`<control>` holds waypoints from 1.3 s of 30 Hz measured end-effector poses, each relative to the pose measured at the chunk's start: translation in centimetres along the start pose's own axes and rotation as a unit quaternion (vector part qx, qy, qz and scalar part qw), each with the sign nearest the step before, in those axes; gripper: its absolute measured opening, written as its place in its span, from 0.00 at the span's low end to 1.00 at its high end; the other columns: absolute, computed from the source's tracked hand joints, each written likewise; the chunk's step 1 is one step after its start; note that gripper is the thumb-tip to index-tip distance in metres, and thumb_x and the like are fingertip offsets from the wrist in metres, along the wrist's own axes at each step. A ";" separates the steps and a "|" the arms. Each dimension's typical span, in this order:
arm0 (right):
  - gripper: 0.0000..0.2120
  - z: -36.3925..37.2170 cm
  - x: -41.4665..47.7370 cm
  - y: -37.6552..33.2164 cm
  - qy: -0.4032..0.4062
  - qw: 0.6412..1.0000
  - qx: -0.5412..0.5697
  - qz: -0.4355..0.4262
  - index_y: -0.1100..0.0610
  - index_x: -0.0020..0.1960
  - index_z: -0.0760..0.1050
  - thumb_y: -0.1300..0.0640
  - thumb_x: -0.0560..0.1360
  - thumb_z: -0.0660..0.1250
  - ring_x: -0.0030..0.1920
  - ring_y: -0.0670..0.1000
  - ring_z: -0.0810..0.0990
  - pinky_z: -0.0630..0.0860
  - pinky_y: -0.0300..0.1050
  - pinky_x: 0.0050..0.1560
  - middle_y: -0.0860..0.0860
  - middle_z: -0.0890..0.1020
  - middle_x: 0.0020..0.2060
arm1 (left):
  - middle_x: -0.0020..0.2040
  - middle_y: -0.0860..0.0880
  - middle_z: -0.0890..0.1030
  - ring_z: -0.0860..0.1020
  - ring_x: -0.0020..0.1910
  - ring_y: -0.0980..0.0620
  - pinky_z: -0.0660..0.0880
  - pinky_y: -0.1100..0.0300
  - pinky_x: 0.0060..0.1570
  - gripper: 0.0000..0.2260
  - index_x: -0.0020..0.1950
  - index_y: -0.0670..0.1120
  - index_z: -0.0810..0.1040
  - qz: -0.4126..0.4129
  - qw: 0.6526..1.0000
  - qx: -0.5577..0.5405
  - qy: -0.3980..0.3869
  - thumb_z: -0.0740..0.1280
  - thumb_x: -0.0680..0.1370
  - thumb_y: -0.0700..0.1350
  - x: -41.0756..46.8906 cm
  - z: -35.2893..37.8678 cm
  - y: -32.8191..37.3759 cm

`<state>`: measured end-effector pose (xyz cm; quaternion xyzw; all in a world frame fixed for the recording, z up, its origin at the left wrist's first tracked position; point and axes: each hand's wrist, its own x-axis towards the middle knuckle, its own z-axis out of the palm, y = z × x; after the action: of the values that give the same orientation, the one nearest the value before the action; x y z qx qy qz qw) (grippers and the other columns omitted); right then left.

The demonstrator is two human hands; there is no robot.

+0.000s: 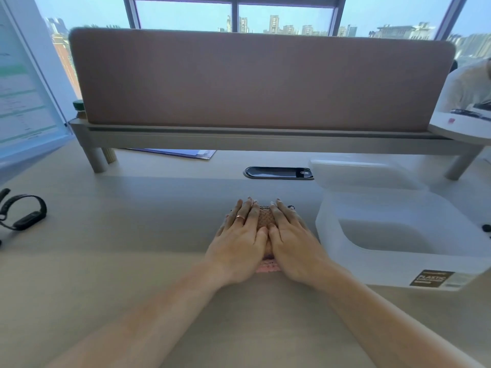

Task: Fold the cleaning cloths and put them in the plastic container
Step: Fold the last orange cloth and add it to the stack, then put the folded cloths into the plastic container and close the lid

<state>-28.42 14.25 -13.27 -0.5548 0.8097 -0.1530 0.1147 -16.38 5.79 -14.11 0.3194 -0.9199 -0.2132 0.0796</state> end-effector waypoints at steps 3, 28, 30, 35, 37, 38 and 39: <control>0.31 -2.6 -1.4 -1.7 0.042 0.988 0.142 0.041 0.47 0.83 0.42 0.47 0.85 0.53 0.82 0.50 0.42 0.46 0.51 0.80 0.44 0.38 0.82 | 0.84 0.52 0.46 0.43 0.83 0.53 0.43 0.56 0.79 0.29 0.84 0.50 0.50 -0.092 0.969 -0.219 0.063 0.56 0.85 0.52 -0.4 -2.7 0.0; 0.13 -6.0 -0.9 -1.2 -0.055 0.857 0.475 0.194 0.66 0.59 0.80 0.60 0.78 0.69 0.52 0.57 0.84 0.80 0.55 0.60 0.60 0.86 0.54 | 0.56 0.38 0.85 0.86 0.50 0.43 0.83 0.49 0.50 0.23 0.62 0.38 0.76 -0.180 0.835 -0.517 0.046 0.79 0.70 0.39 -0.4 -7.9 1.2; 0.16 -8.0 -1.6 -1.4 -0.075 0.825 0.536 0.163 0.64 0.59 0.82 0.53 0.77 0.72 0.54 0.53 0.83 0.74 0.57 0.70 0.56 0.87 0.54 | 0.54 0.40 0.87 0.86 0.45 0.47 0.84 0.57 0.42 0.20 0.59 0.38 0.80 -0.129 0.824 -0.550 0.036 0.76 0.69 0.41 -1.0 -11.2 2.3; 0.17 -15.3 -4.6 1.0 -0.089 0.785 0.609 0.069 0.53 0.54 0.84 0.45 0.69 0.76 0.64 0.58 0.81 0.73 0.58 0.72 0.57 0.85 0.60 | 0.50 0.44 0.88 0.86 0.42 0.51 0.83 0.58 0.44 0.15 0.54 0.39 0.84 -0.033 0.795 -0.603 -0.051 0.71 0.71 0.46 -0.8 -15.8 7.6; 0.19 -17.7 -5.8 3.2 -0.074 0.774 0.627 0.054 0.56 0.56 0.82 0.46 0.70 0.73 0.60 0.58 0.81 0.76 0.58 0.68 0.57 0.84 0.57 | 0.48 0.44 0.87 0.86 0.41 0.51 0.84 0.57 0.45 0.15 0.54 0.40 0.84 -0.020 0.780 -0.619 -0.088 0.71 0.72 0.46 0.4 -15.3 10.4; 0.18 -18.6 -6.4 4.5 -0.068 0.771 0.631 0.055 0.57 0.56 0.81 0.47 0.72 0.71 0.58 0.58 0.81 0.78 0.57 0.65 0.58 0.84 0.55 | 0.48 0.44 0.87 0.85 0.41 0.50 0.84 0.57 0.45 0.15 0.55 0.39 0.83 -0.017 0.772 -0.626 -0.106 0.71 0.73 0.46 1.1 -14.6 11.8; 0.17 -19.5 -6.9 5.9 -0.060 0.771 0.631 0.059 0.57 0.55 0.81 0.47 0.73 0.70 0.56 0.58 0.82 0.80 0.55 0.63 0.58 0.84 0.53 | 0.48 0.44 0.86 0.85 0.40 0.50 0.84 0.57 0.44 0.15 0.56 0.39 0.82 -0.018 0.766 -0.632 -0.121 0.71 0.74 0.47 1.9 -13.8 13.0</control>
<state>-37.95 25.07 2.67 -0.3173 0.5534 -0.5889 0.4963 -21.18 9.07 4.04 0.1847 -0.5735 -0.7843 0.1476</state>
